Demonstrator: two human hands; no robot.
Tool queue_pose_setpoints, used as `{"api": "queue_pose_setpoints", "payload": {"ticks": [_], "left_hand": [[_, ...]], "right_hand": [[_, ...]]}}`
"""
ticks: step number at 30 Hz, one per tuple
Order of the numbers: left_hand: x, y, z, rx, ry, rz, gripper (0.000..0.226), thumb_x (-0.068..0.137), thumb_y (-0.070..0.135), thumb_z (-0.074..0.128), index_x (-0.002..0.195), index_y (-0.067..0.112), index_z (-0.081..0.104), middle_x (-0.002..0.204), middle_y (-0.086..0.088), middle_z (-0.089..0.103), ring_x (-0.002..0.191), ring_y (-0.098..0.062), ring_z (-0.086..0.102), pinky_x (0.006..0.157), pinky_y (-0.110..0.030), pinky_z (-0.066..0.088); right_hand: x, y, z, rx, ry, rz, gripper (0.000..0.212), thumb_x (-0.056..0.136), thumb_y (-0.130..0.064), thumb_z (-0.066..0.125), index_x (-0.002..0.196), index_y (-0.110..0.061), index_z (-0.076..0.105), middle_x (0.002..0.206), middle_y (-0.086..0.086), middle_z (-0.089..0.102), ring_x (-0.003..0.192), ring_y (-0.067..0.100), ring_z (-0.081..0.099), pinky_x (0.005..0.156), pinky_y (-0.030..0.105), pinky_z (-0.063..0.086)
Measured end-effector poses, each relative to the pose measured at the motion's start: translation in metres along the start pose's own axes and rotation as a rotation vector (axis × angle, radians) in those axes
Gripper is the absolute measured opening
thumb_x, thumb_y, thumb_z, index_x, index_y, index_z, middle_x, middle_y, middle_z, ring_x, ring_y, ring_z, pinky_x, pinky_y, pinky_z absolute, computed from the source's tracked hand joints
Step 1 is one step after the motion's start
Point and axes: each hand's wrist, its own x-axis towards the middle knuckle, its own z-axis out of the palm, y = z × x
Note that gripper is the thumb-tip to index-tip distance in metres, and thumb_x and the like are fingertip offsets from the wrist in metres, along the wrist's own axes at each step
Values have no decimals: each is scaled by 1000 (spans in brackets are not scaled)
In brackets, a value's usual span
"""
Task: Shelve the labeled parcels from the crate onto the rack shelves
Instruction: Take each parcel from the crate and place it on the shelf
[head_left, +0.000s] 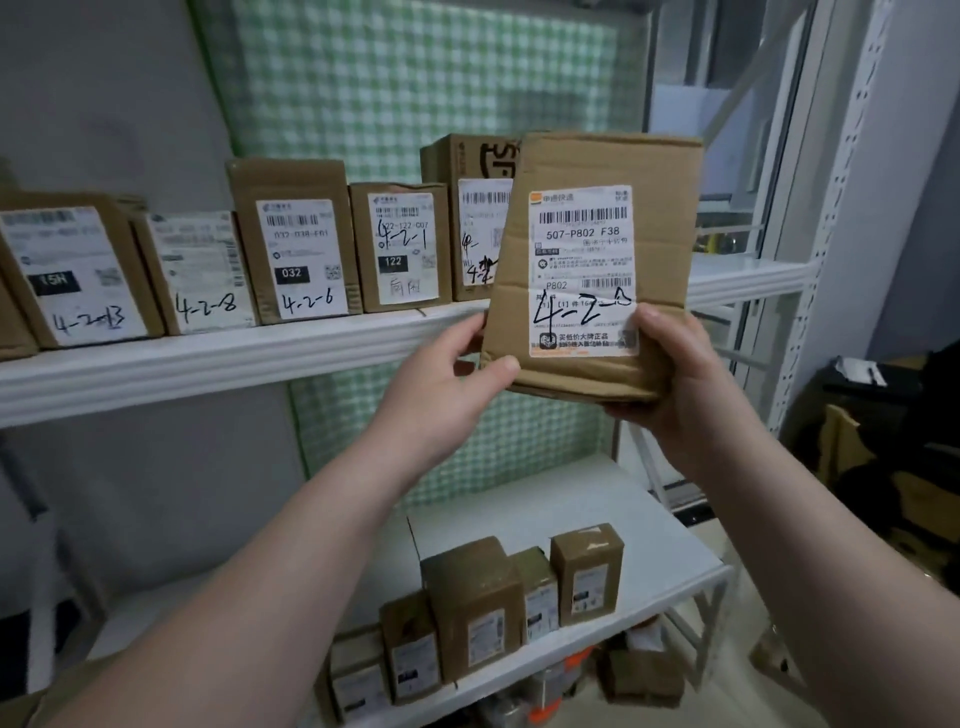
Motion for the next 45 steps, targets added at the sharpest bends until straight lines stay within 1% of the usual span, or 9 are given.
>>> {"api": "queue_pose_setpoints", "payload": {"ticks": [10, 13, 16, 20, 24, 28, 32, 37, 45], "left_hand": [[127, 29, 84, 124, 217, 57, 48, 94, 23, 55, 141, 29, 46, 130, 15, 59, 115, -2, 54, 95, -18, 42], [150, 19, 99, 221, 244, 46, 47, 94, 25, 56, 140, 28, 48, 133, 13, 57, 119, -2, 52, 96, -18, 39], [166, 3, 108, 332, 250, 42, 49, 90, 30, 58, 139, 26, 50, 132, 6, 58, 120, -7, 52, 98, -21, 40], [179, -12, 119, 345, 264, 40, 51, 94, 22, 57, 143, 23, 44, 140, 11, 50, 126, 0, 44, 101, -13, 31], [188, -30, 128, 424, 274, 25, 55, 93, 25, 60, 144, 20, 42, 138, 3, 55, 124, -11, 51, 106, -27, 39], [196, -47, 135, 498, 292, 61, 54, 92, 34, 58, 143, 26, 43, 120, 2, 66, 111, -17, 58, 94, -39, 48], [198, -58, 134, 743, 364, 73, 51, 91, 49, 47, 135, 24, 53, 120, 1, 64, 112, -23, 54, 94, -40, 45], [195, -76, 123, 928, 393, 81, 56, 86, 60, 33, 110, 24, 68, 106, 2, 65, 102, -23, 52, 88, -38, 38], [193, -86, 113, 891, 373, 204, 50, 85, 54, 38, 107, 22, 69, 100, 4, 66, 94, -22, 52, 83, -37, 38]], "right_hand": [[164, -29, -55, 69, -148, -131, 39, 72, -37, 59, 108, -31, 49, 91, -12, 68, 76, 9, 66, 57, 24, 49], [194, -21, -63, 103, -176, -153, 53, 73, -31, 59, 125, -20, 52, 112, 1, 70, 97, 17, 69, 76, 33, 56], [212, -5, -70, 12, -164, -217, 67, 69, -37, 61, 133, -18, 50, 131, 7, 63, 121, 23, 59, 108, 49, 42], [226, 6, -74, -170, -114, -252, 76, 70, -34, 53, 144, -21, 40, 124, -9, 63, 113, 12, 58, 102, 39, 43], [236, 18, -77, -398, -27, -320, 69, 76, -32, 53, 144, -28, 40, 115, -17, 64, 106, 9, 57, 96, 39, 45], [234, 34, -71, -628, 68, -538, 85, 91, -18, 55, 155, -33, 2, 154, -8, 32, 134, 8, 35, 109, 31, 30], [231, 47, -51, -845, 213, -684, 90, 81, -38, 60, 151, -36, 4, 161, 16, 6, 147, 32, 13, 116, 53, 13], [230, 53, -25, -886, 258, -605, 93, 78, -42, 54, 156, -32, 4, 162, 15, -6, 149, 36, -5, 116, 62, 1], [244, 62, -7, -910, 170, -446, 98, 80, -38, 52, 154, -37, -13, 159, 16, -26, 149, 33, -16, 113, 63, -7]]}}
